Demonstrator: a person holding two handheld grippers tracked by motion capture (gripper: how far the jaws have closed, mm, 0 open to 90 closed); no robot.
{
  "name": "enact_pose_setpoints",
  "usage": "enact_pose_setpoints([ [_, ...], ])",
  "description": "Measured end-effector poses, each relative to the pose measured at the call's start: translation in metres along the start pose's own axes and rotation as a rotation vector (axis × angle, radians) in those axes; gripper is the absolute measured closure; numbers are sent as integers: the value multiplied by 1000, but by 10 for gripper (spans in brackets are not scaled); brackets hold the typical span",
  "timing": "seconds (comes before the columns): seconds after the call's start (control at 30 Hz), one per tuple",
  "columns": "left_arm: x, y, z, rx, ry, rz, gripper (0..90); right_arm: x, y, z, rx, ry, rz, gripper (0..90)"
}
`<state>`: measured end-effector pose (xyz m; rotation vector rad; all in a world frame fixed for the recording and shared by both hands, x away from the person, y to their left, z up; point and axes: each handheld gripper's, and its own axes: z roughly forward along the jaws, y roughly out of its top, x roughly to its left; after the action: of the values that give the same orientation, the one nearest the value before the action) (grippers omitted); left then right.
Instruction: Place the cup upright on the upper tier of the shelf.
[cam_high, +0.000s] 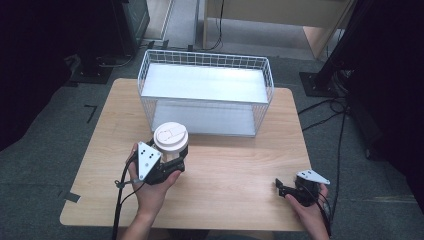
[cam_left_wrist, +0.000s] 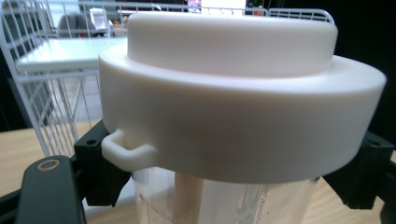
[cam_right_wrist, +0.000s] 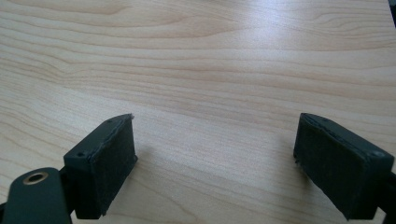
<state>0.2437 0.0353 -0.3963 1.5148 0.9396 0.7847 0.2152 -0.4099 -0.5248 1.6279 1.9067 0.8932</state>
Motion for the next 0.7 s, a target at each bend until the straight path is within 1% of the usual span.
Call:
enact_pose_setpoints([
  [0.07, 1, 6, 3, -14, 5, 6, 156, 0, 0, 0, 0, 0, -3, 127],
  [0.1, 1, 6, 3, -14, 5, 6, 156, 0, 0, 0, 0, 0, -3, 127],
  [0.13, 3, 12, 6, -23, 10, 13, 156, 0, 0, 0, 2, 0, 0, 127],
  [0.2, 4, 18, 9, -32, 15, 17, 156, 0, 0, 0, 0, 1, 2, 127],
  [0.27, 5, 21, 11, -34, 15, 19, 156, 0, 0, 0, -1, 3, 5, 127],
  [0.3, 7, 27, 15, -35, 10, 18, 156, 0, 0, 0, 0, 5, 4, 127],
  [0.33, 7, 27, 15, -35, 10, 18, 156, 0, 0, 0, 0, 5, 4, 127],
  [0.4, 9, 34, 20, -43, 17, 28, 156, 0, 0, 0, -1, 5, 6, 127],
  [0.57, 10, 47, 30, -58, 22, 40, 156, 0, 0, 0, -4, 6, 8, 127],
  [0.6, 10, 47, 30, -58, 22, 40, 156, 0, 0, 0, -4, 6, 8, 127],
  [0.63, 10, 53, 34, -69, 20, 46, 156, 0, 0, 0, -4, 6, 8, 127],
  [0.7, 10, 60, 37, -76, 21, 57, 156, 0, 0, 0, -4, 6, 9, 127],
])
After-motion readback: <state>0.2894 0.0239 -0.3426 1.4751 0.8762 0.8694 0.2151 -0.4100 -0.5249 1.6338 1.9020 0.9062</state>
